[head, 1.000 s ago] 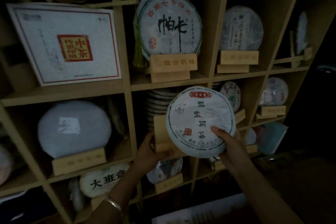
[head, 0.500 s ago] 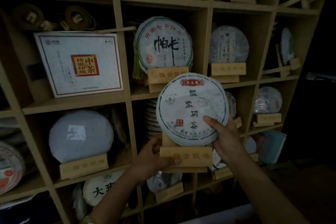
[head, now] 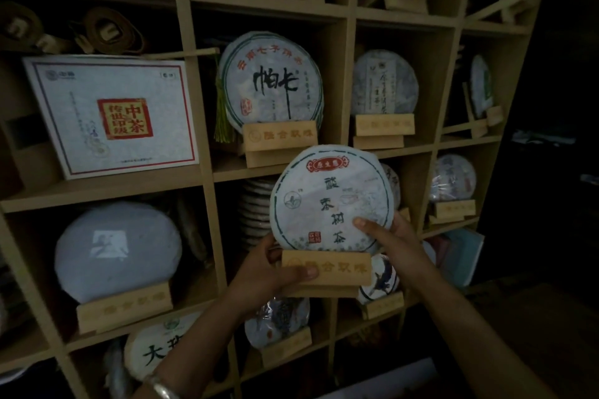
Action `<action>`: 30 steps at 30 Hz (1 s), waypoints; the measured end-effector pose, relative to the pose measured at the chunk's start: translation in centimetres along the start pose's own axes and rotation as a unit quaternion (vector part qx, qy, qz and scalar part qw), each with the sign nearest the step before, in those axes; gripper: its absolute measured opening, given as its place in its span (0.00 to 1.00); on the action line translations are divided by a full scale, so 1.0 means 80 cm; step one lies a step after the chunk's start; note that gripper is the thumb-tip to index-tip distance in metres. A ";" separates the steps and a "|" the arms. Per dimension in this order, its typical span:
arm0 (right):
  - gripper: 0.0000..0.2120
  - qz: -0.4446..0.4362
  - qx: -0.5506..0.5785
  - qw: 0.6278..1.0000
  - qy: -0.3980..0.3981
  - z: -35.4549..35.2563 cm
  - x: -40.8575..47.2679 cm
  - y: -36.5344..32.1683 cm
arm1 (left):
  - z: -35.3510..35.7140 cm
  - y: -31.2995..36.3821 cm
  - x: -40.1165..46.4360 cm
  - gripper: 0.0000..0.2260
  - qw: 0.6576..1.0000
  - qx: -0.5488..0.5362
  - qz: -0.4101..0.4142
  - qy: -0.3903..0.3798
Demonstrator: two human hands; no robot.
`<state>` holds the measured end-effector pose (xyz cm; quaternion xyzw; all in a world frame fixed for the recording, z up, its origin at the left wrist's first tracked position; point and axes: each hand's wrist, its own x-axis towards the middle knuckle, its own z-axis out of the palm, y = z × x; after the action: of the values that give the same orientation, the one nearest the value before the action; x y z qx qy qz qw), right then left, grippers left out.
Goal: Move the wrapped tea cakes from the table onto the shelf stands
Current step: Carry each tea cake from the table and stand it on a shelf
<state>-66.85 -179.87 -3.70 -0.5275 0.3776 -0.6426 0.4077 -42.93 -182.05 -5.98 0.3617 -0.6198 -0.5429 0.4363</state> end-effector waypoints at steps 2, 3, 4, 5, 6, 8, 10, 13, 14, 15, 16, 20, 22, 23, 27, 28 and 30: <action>0.25 -0.001 -0.024 1.000 -0.016 0.002 0.004 -0.009 | 0.003 0.001 0.000 0.34 1.000 -0.003 -0.003 -0.010; 0.22 0.001 -0.041 0.999 -0.024 0.002 0.006 -0.016 | 0.004 0.001 0.000 0.33 1.000 -0.004 -0.004 -0.015; 0.18 0.007 -0.062 0.997 -0.034 0.002 0.009 -0.023 | 0.005 0.000 -0.001 0.31 1.000 -0.005 -0.004 -0.020; 0.16 0.015 -0.087 0.995 -0.044 0.001 0.011 -0.030 | 0.006 -0.001 -0.002 0.30 1.000 -0.004 -0.002 -0.024; 0.15 0.017 -0.121 0.991 -0.050 -0.001 0.013 -0.036 | 0.007 -0.002 -0.004 0.29 1.000 -0.003 -0.001 -0.026; 0.19 0.000 -0.202 0.979 -0.017 -0.004 0.021 -0.049 | 0.007 -0.003 -0.007 0.28 1.000 -0.006 -0.003 -0.028; 0.21 -0.043 -0.205 0.977 0.034 -0.004 0.032 -0.062 | 0.006 -0.003 -0.008 0.28 0.999 -0.012 -0.005 -0.030; 0.18 -0.066 -0.099 0.993 -0.020 0.007 0.047 -0.074 | 0.003 -0.002 -0.008 0.27 1.000 -0.013 -0.009 -0.027; 0.17 -0.062 -0.099 0.992 -0.041 0.012 0.051 -0.073 | 0.002 -0.002 -0.008 0.26 1.000 -0.014 -0.009 -0.027; 0.15 -0.059 -0.104 0.991 -0.055 0.016 0.051 -0.071 | 0.001 -0.002 -0.009 0.26 1.000 -0.015 -0.008 -0.025; 0.13 -0.056 -0.106 0.991 -0.059 0.020 0.052 -0.067 | -0.001 -0.003 -0.009 0.26 1.000 -0.017 -0.008 -0.023; 0.14 -0.013 -0.099 0.993 -0.057 0.022 0.051 -0.048 | -0.005 -0.009 -0.014 0.29 0.999 -0.019 -0.017 -0.020; 0.12 0.026 -0.115 0.991 -0.070 0.021 0.054 -0.038 | -0.008 -0.017 -0.018 0.29 0.999 -0.019 -0.023 -0.018; 0.10 0.045 -0.124 0.988 -0.075 0.021 0.056 -0.033 | -0.009 -0.021 -0.019 0.29 0.999 -0.020 -0.028 -0.018; 0.09 0.044 -0.138 0.987 -0.071 0.023 0.059 -0.018 | -0.017 -0.031 -0.019 0.28 0.999 -0.023 -0.045 -0.015; 0.12 0.030 -0.129 0.989 -0.064 0.023 0.057 -0.014 | -0.021 -0.031 -0.017 0.28 0.999 -0.022 -0.043 -0.006; 0.16 0.012 -0.109 0.993 -0.043 0.022 0.052 -0.002 | -0.028 -0.031 -0.013 0.28 0.999 -0.023 -0.035 0.017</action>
<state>-65.63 -183.77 -1.70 -0.5911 0.4340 -0.5695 0.3714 -40.53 -182.28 -8.50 0.3826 -0.5866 -0.5656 0.4353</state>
